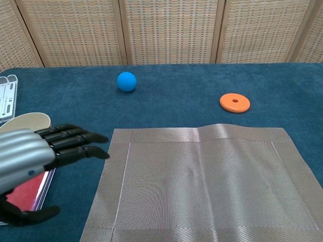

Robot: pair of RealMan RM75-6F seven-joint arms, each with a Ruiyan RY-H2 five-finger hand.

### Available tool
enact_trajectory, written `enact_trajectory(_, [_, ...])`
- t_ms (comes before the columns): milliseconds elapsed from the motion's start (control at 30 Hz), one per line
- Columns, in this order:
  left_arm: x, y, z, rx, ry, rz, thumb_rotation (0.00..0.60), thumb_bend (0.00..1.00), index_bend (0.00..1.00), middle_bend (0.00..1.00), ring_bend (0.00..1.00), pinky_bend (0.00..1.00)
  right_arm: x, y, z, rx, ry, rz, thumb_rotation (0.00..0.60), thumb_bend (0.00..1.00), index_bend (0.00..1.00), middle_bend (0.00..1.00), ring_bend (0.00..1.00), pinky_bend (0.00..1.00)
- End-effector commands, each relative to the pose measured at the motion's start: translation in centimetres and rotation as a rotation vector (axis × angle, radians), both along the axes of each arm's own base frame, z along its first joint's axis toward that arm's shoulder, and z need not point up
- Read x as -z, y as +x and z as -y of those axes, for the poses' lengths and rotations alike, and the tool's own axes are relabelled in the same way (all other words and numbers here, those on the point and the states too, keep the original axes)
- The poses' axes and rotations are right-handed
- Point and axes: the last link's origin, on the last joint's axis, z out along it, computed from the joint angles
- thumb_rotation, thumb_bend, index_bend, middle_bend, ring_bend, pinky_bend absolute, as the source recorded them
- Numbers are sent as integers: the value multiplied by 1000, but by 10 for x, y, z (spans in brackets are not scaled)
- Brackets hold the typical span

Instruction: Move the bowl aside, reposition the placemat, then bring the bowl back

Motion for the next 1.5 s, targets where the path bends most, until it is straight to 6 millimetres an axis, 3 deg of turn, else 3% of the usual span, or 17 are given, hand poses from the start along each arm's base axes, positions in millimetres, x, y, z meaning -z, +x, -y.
enact_trajectory(33, [-31,-32,3,-82,102,20,600,336,142,0,0,0,4,4,-5,-12,6,-12,600,295,26,0,0,0])
enact_trajectory(267, [-75,-81,-11,-220,304,28,600,346,273,0,0,0,14,10,-13,-30,28,-55,600,295,26,0,0,0])
enact_trajectory(533, [-94,-121,-39,-315,416,-9,600,348,387,0,0,0,22,16,-19,-41,46,-84,600,295,26,0,0,0])
enact_trajectory(767, [-86,-145,-66,-408,419,-42,600,352,446,0,0,0,22,16,-21,-45,51,-83,600,295,24,0,0,0])
enact_trajectory(1200, [-62,-146,-87,-424,367,-69,600,355,505,0,0,0,22,15,-21,-48,53,-75,600,295,23,0,0,0])
enact_trajectory(1500, [-49,-149,-92,-447,344,-92,600,357,520,0,0,0,22,15,-22,-49,53,-71,600,295,23,0,0,0])
